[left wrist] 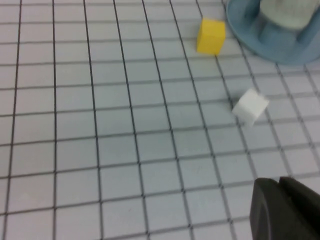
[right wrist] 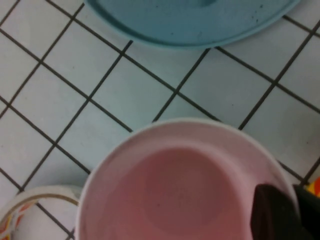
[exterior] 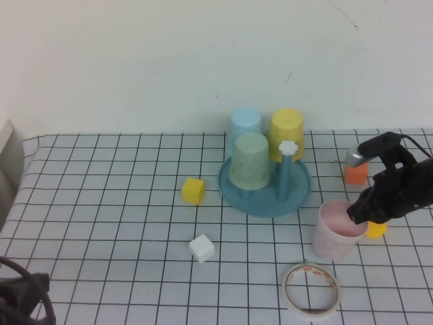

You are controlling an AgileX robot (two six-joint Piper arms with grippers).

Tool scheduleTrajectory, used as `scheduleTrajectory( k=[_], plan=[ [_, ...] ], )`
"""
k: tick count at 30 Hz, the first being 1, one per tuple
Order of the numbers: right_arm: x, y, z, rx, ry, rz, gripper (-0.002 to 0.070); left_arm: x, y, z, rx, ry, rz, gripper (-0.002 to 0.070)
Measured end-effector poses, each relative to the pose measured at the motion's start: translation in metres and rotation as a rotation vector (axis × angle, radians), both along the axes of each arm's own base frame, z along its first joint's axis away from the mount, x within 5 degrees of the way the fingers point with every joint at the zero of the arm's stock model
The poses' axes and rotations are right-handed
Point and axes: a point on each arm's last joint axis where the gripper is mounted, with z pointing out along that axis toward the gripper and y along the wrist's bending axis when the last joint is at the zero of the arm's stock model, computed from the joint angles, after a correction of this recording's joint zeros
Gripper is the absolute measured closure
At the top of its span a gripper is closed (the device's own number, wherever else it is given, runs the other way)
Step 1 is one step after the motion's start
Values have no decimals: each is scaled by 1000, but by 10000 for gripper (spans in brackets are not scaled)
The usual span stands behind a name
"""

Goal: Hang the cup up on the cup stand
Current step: Pick up the cup from the table, then adjust the cup with two arms

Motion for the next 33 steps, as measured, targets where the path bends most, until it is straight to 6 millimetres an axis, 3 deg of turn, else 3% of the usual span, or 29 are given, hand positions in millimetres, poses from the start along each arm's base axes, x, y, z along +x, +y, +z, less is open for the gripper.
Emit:
scheduleTrajectory(
  k=[2, 5, 10, 15, 18, 24, 29, 33],
  plan=[
    [0, 1, 5, 19, -9, -15, 654, 2, 0, 3, -47, -23, 25, 676],
    [0, 3, 28, 70, -69, -37, 655, 5, -2, 10, -144, -64, 65, 676],
    [-10, 11, 106, 204, -328, 9, 656, 7, -7, 25, -298, -114, 71, 676],
    [-37, 19, 188, 343, -648, 96, 656, 6, -16, 41, -348, -199, -47, 676],
    [-58, 25, 226, 408, -811, 161, 656, 4, -23, 53, -363, -289, -148, 676],
    [-106, 48, 271, 444, -1017, 370, 656, -5, -36, 73, -408, -423, -356, 676],
    [-144, 67, 295, 462, -1136, 520, 656, -12, -42, 86, -594, -333, -408, 663],
    [-177, 80, 311, 472, -1243, 644, 656, -20, -47, 98, -776, -201, -445, 535]
  ],
)
